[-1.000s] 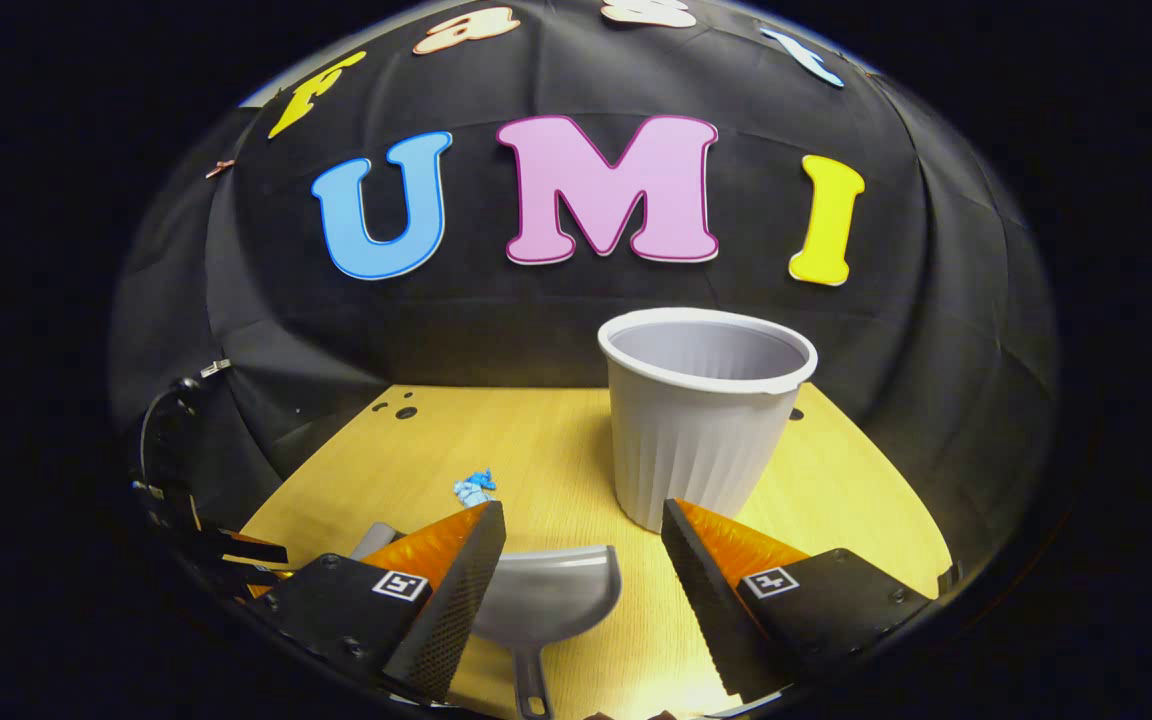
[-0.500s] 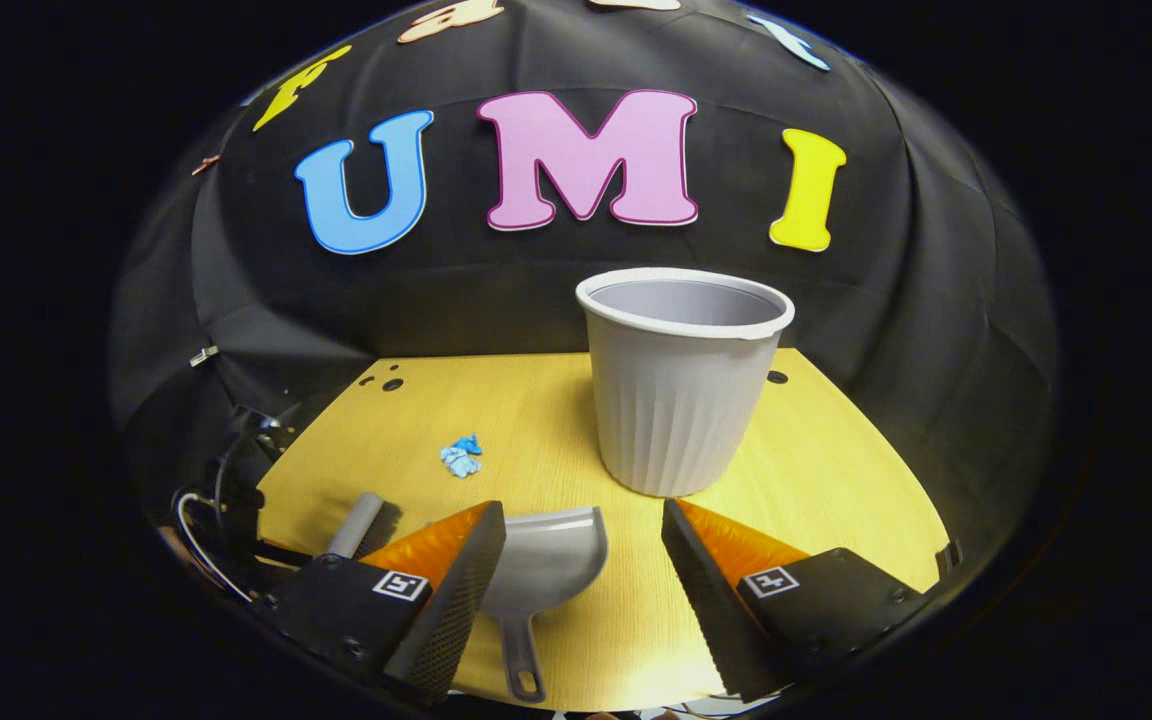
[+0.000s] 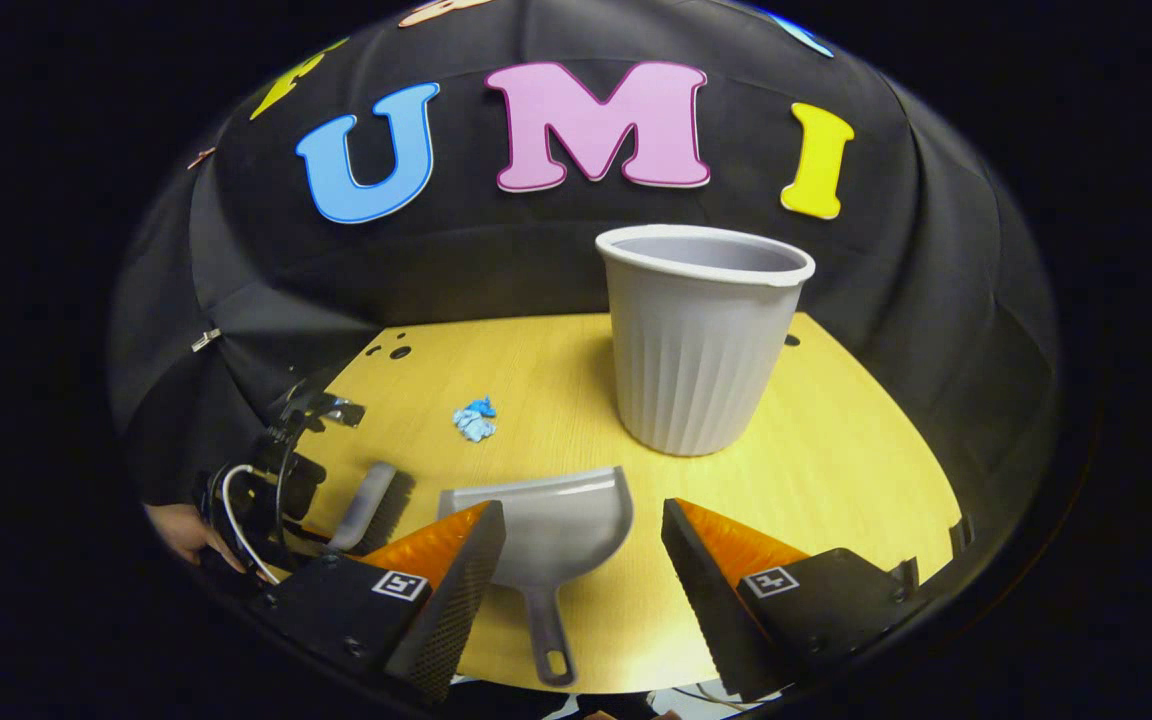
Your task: Pick up the small broom and dustpan from the desktop, sweep the trash into the dustpan with the broom, and then empty the trash into the garbage bin.
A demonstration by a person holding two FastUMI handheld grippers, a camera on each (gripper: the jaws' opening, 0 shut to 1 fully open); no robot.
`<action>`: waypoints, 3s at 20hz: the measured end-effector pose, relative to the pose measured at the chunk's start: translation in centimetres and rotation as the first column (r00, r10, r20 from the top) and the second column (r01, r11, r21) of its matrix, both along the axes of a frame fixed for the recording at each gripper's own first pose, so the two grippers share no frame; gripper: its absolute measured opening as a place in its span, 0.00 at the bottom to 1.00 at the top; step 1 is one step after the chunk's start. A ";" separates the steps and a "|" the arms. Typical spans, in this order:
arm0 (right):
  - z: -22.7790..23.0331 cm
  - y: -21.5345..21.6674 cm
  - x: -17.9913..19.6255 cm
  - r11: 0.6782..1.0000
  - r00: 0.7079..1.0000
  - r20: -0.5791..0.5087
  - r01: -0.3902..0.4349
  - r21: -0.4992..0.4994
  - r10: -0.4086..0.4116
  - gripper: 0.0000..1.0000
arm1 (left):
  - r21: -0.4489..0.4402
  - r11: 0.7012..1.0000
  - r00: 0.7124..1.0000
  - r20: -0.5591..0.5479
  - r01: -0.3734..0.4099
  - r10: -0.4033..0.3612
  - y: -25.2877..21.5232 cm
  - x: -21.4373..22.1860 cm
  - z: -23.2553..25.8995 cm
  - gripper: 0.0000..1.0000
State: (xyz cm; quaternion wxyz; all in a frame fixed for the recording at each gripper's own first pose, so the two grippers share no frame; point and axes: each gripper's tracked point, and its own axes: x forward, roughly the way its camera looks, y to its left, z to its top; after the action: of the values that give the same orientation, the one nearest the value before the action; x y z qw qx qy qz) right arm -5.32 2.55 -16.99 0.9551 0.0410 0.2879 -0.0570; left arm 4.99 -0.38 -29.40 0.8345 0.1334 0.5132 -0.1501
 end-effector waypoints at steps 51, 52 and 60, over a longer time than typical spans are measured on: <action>-15.8 -0.9 -1.4 0.928 0.709 -0.614 -0.355 0.115 0.347 0.34 | -0.024 0.999 0.989 0.140 -0.034 0.037 0.9 14.3 8.6 0.24; -15.7 -1.2 -1.2 0.923 0.704 -0.616 -0.370 0.109 0.355 0.34 | -0.020 0.999 0.993 0.116 -0.036 0.038 0.4 15.2 7.9 0.24; -15.8 -2.4 -0.7 0.886 0.668 -0.612 -0.448 0.123 0.423 0.34 | 0.254 0.951 0.975 0.084 0.177 -0.205 -1.9 23.1 6.1 0.24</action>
State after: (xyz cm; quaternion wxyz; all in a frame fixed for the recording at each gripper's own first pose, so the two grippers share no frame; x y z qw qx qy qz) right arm -6.03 0.12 -32.75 0.7914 -0.0680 0.5869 0.1568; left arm 28.14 -2.25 -23.25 0.8200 0.2926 0.4658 -0.1581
